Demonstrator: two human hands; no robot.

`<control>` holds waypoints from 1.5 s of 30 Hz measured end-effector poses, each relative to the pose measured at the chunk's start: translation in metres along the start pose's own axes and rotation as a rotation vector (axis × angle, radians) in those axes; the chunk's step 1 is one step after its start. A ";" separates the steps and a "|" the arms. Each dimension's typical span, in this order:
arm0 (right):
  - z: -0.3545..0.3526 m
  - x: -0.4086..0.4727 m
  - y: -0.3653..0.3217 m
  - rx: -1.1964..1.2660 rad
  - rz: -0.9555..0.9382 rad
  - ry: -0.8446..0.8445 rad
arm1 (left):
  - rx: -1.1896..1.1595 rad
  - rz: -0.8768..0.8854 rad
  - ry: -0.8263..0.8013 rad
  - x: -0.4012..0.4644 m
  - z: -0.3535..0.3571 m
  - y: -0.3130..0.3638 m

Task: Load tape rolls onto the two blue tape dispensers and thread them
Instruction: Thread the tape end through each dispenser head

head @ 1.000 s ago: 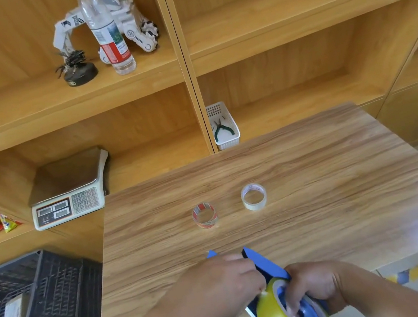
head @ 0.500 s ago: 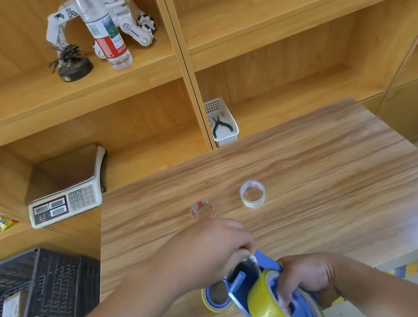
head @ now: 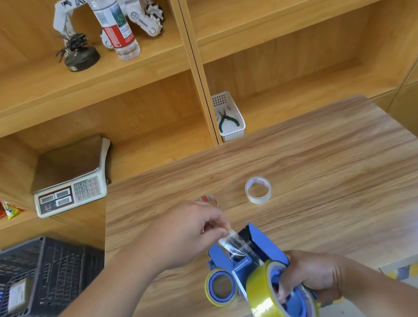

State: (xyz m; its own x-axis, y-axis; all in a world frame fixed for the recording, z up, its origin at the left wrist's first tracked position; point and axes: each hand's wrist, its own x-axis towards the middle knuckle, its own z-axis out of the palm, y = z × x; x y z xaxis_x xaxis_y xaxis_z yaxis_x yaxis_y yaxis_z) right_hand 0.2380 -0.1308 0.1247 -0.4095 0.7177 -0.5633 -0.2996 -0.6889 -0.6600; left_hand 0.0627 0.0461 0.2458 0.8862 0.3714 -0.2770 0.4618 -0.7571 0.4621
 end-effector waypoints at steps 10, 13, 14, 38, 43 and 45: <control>0.005 -0.003 -0.008 -0.049 -0.017 0.045 | 0.186 0.160 0.118 0.000 0.008 -0.007; 0.000 -0.003 -0.005 -0.010 -0.008 0.080 | 0.282 0.267 0.218 -0.003 0.010 -0.011; -0.001 -0.003 -0.005 -0.018 -0.004 0.084 | 0.305 0.293 0.246 -0.004 0.012 -0.012; 0.017 -0.003 -0.012 -0.243 -0.055 -0.090 | -0.107 -0.073 -0.176 0.003 0.004 -0.012; 0.020 -0.005 -0.007 -0.223 -0.023 -0.072 | -0.271 -0.130 -0.272 0.002 0.014 -0.014; 0.020 -0.007 -0.005 -0.219 -0.015 -0.058 | -0.311 -0.140 -0.282 0.002 0.015 -0.013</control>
State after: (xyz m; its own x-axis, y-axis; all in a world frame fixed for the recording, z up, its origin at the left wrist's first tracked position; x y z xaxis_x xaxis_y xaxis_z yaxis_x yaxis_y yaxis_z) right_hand 0.2247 -0.1341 0.1419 -0.4568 0.7166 -0.5271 -0.1143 -0.6349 -0.7641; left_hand 0.0575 0.0487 0.2263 0.7894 0.2652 -0.5536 0.6040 -0.4965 0.6234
